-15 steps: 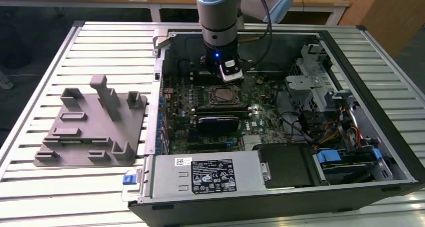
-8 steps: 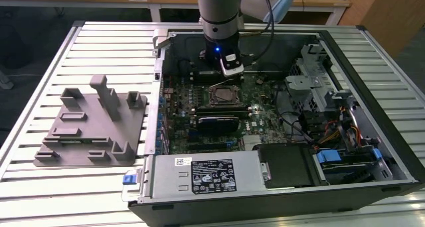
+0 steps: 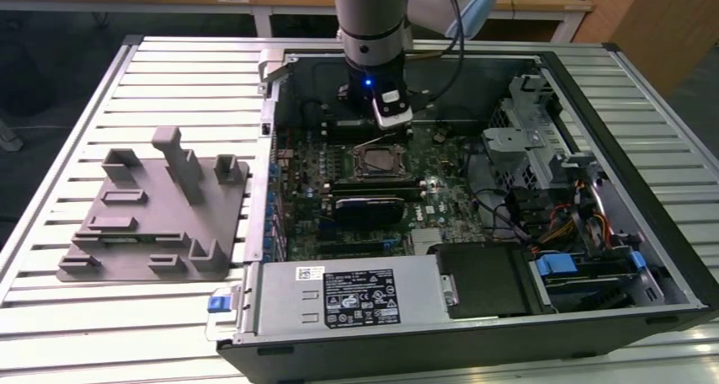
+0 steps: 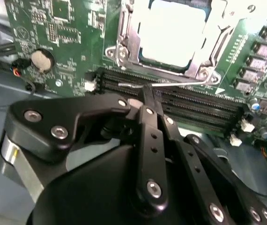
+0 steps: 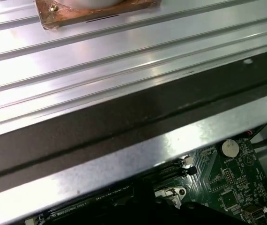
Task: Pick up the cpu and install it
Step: 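Install the first cpu locking lever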
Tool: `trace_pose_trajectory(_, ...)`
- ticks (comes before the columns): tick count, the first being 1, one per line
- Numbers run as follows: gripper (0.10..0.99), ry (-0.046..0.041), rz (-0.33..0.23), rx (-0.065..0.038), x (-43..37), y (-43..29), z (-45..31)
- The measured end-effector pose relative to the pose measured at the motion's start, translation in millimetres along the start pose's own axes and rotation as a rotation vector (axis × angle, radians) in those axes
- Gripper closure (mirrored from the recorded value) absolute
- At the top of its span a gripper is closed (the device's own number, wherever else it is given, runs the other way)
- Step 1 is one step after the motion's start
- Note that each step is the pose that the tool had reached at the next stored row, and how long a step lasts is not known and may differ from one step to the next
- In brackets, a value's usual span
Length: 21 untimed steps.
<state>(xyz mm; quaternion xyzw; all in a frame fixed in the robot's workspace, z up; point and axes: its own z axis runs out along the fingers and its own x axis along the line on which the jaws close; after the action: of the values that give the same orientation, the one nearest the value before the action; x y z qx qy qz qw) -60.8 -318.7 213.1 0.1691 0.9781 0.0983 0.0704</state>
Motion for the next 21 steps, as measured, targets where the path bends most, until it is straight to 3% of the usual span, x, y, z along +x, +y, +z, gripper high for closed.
trace_pose_trajectory(9, 0.98, -0.0095, 0.012, 0.002, 0.3, -2.2, 6.1)
trace_pose_trajectory(16, 0.98, -0.0284, 0.065, 0.02, 0.6, -2.8, 8.7)
trace_pose_trajectory(21, 0.98, -0.0329, 0.085, 0.022, 1.0, -3.6, 12.6)
